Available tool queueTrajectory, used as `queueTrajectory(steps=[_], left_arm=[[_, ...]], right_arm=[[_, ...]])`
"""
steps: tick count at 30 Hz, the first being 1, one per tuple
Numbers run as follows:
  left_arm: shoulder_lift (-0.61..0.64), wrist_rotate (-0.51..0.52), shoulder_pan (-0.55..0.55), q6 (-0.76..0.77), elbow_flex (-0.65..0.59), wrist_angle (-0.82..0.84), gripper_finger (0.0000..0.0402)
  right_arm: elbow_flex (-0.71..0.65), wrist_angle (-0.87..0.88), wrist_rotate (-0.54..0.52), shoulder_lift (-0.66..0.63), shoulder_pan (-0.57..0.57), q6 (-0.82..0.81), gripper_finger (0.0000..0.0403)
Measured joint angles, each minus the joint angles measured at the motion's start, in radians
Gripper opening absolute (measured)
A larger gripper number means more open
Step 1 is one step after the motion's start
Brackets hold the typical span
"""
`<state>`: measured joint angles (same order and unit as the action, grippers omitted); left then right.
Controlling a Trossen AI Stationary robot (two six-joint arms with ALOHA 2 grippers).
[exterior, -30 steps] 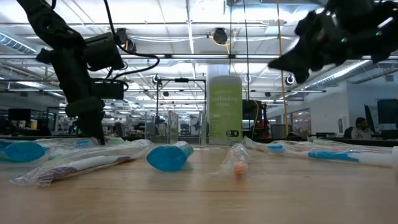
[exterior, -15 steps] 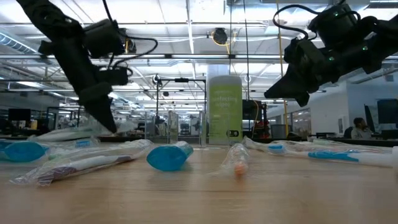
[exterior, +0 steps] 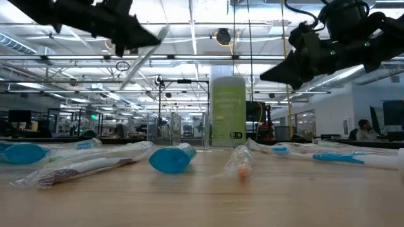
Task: Pick & Place toothbrushing station
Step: Put the green toothbrush into the transparent organizer
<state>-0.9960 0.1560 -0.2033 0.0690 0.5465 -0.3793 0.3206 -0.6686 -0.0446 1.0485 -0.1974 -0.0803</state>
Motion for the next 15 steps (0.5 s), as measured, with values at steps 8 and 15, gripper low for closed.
queueTrajectory(steps=[8, 15], left_arm=[[-0.282, 0.010, 0.016, -0.042, -0.001, -0.374, 0.0005], [-0.526, 0.148, 0.015, -0.092, -0.001, -0.652, 0.0005]], right_arm=[[0.000, 0.047, -0.090, 0.000, 0.000, -0.026, 0.0000], [0.000, 0.045, -0.090, 0.000, 0.000, 0.021, 0.0000]])
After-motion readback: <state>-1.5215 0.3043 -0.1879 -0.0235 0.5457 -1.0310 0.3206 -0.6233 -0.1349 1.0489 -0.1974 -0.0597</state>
